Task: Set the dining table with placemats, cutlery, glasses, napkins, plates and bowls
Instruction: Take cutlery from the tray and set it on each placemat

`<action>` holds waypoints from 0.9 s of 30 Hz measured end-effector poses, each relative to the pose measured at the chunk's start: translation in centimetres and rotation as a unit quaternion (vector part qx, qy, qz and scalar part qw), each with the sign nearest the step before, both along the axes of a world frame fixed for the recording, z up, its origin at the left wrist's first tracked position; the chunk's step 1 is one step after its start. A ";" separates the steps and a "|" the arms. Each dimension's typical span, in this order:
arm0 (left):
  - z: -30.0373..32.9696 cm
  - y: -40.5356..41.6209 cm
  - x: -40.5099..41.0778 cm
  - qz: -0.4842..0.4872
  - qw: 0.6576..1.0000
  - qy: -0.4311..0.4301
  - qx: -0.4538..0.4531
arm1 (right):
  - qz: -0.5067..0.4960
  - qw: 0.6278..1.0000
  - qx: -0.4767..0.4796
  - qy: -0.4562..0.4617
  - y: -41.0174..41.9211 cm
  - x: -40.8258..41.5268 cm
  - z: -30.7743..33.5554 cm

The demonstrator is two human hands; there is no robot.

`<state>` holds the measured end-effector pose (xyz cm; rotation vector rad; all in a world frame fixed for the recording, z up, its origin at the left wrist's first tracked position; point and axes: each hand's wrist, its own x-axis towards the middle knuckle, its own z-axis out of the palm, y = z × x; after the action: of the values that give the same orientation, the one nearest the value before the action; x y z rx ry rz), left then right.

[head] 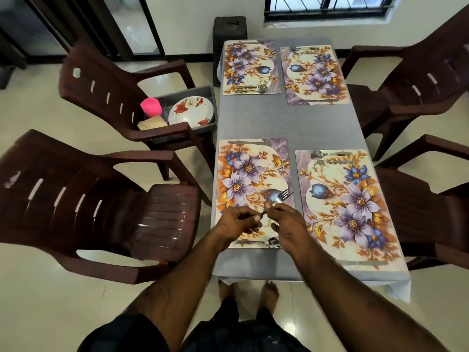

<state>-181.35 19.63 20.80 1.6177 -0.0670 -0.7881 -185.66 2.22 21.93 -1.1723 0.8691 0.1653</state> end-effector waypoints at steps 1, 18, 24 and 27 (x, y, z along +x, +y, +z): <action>0.3 0.0 0.2 0.006 1.000 0.000 -0.003 | 0.002 1.000 0.004 0.001 0.1 0.0 0.2; -6.5 1.9 1.5 -0.098 0.929 -0.145 0.325 | 0.349 0.839 -0.418 0.017 -5.5 -1.1 -5.9; -6.5 1.4 2.4 -0.138 0.898 -0.214 0.358 | 0.406 0.788 -0.463 0.021 -5.7 0.0 -6.7; -6.5 1.3 2.8 -0.153 0.891 -0.219 0.368 | 0.427 0.781 -0.455 0.030 -5.8 0.2 -6.7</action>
<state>-178.51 20.94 14.27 2.5407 -0.3952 -0.7053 -185.49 -3.62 15.22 -2.4583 0.3665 0.5630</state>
